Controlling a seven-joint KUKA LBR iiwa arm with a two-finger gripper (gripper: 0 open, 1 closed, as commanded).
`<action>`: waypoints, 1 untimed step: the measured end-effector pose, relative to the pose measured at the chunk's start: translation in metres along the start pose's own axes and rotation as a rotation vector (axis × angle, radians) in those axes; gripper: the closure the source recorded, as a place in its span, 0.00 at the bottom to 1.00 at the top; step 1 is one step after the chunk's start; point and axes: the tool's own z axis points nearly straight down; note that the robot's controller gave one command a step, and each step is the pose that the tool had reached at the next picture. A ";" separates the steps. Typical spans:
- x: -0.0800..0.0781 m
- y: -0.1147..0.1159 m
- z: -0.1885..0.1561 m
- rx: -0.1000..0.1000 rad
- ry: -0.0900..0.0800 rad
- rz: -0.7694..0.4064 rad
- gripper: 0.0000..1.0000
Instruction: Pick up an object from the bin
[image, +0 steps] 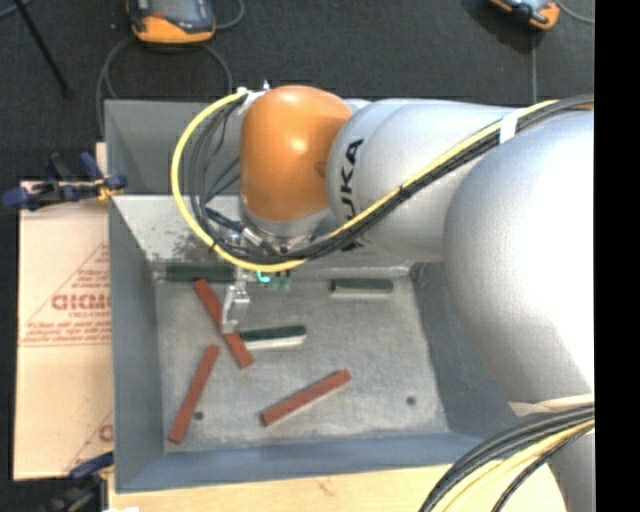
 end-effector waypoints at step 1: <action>-0.002 -0.001 -0.005 -0.001 -0.008 0.005 1.00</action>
Offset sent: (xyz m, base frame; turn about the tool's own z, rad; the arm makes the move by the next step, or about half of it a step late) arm 0.0000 0.0000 0.0000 0.0000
